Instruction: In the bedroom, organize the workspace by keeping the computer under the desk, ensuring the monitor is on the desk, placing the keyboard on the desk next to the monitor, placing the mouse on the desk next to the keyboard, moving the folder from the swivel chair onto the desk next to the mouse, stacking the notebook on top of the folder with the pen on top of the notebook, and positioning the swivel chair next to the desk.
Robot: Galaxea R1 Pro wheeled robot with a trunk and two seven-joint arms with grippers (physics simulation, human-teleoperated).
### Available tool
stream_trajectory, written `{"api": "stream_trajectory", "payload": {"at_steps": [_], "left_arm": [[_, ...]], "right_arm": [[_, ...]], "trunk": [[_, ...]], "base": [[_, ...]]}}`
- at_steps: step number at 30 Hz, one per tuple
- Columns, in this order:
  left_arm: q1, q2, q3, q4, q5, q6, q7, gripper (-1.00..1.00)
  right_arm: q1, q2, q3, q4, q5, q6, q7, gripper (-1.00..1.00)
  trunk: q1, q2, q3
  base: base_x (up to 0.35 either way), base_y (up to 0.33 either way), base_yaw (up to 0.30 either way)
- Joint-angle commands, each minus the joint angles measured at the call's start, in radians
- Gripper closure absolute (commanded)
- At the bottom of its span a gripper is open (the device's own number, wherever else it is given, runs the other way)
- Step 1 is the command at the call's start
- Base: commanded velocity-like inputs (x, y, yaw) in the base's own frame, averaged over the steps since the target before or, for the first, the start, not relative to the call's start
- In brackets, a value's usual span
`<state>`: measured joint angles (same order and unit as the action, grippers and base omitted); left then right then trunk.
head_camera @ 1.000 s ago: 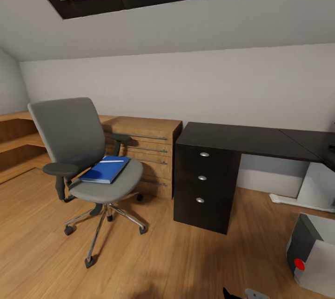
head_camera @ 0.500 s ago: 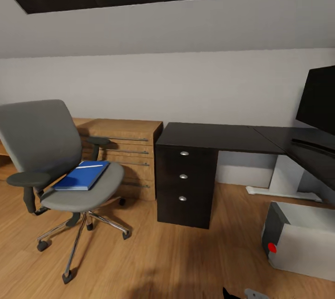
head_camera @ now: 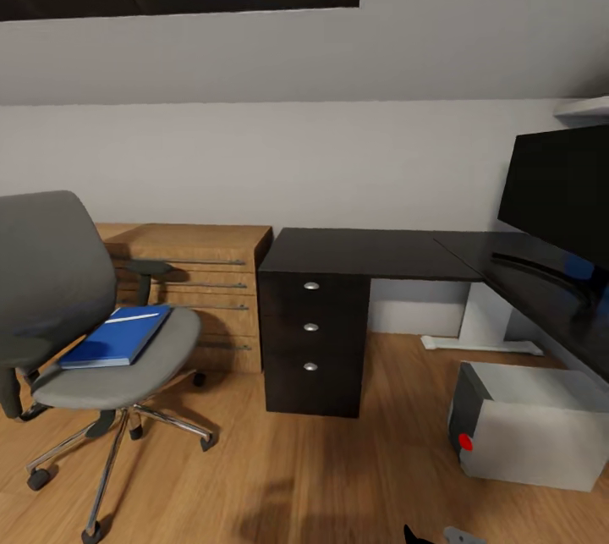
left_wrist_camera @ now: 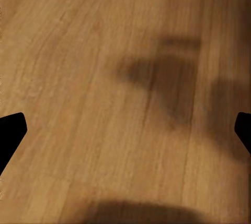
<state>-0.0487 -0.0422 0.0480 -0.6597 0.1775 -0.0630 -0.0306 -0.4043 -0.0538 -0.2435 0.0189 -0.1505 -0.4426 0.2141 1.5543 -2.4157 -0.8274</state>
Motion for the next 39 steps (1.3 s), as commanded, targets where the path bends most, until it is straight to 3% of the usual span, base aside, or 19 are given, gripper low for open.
{"api": "stream_trajectory", "payload": {"at_steps": [1,7,9,14,19,23,26,28,31,39], "left_arm": [[0.000,0.000,0.003,0.001,0.009,-0.002,-0.002,-1.00],[0.000,0.004,0.010,0.048,0.012,-0.001,0.001,-1.00],[0.000,0.006,0.011,0.079,0.011,-0.002,0.001,-1.00],[0.000,0.006,0.013,0.096,0.011,-0.023,0.001,-1.00],[0.000,0.005,0.013,0.115,0.010,-0.102,0.014,-1.00],[0.000,0.004,0.008,0.190,0.008,-0.179,0.067,-1.00],[0.000,0.004,0.007,0.245,0.007,-0.234,0.102,-1.00],[0.000,0.004,0.005,0.291,0.006,-0.305,0.126,-1.00],[0.000,0.004,0.004,0.312,0.005,-0.345,0.136,-1.00],[0.000,0.000,-0.024,0.324,-0.015,-0.372,0.144,-1.00]], "right_arm": [[-0.001,0.000,-0.003,0.002,-0.011,-0.003,0.010,-1.00],[0.019,0.011,-0.003,0.001,0.018,-0.014,-0.005,-1.00],[0.025,0.015,-0.003,0.002,0.061,-0.041,-0.049,-1.00],[0.037,0.036,-0.003,0.002,0.105,-0.097,-0.130,-1.00],[0.064,0.059,-0.003,0.001,0.150,-0.191,-0.220,-1.00],[0.094,0.065,-0.003,0.001,0.190,-0.274,-0.265,-1.00],[0.115,0.064,-0.003,0.001,0.205,-0.328,-0.279,-1.00],[0.143,0.063,-0.003,0.001,0.214,-0.412,-0.289,-1.00],[0.170,0.061,-0.004,0.003,0.217,-0.491,-0.293,-1.00],[0.211,0.075,-0.004,0.003,0.219,-0.566,-0.294,-1.00]], "trunk": [[-0.004,0.007,0.002],[-0.027,0.049,0.021],[-0.035,0.063,0.027],[-0.054,0.098,0.043],[-0.073,0.133,0.059],[-0.089,0.161,0.071],[-0.100,0.182,0.081],[-0.108,0.196,0.087],[-0.119,0.217,0.096],[-0.150,0.273,0.121]], "base": [[0.000,0.000,-0.030],[0.000,0.000,-0.009],[0.000,0.000,-0.002],[0.000,0.000,0.000],[0.000,0.000,0.000],[0.000,0.000,0.000],[0.000,0.000,0.000],[0.000,0.000,0.000],[0.000,0.000,0.000],[0.000,0.000,0.000]]}}
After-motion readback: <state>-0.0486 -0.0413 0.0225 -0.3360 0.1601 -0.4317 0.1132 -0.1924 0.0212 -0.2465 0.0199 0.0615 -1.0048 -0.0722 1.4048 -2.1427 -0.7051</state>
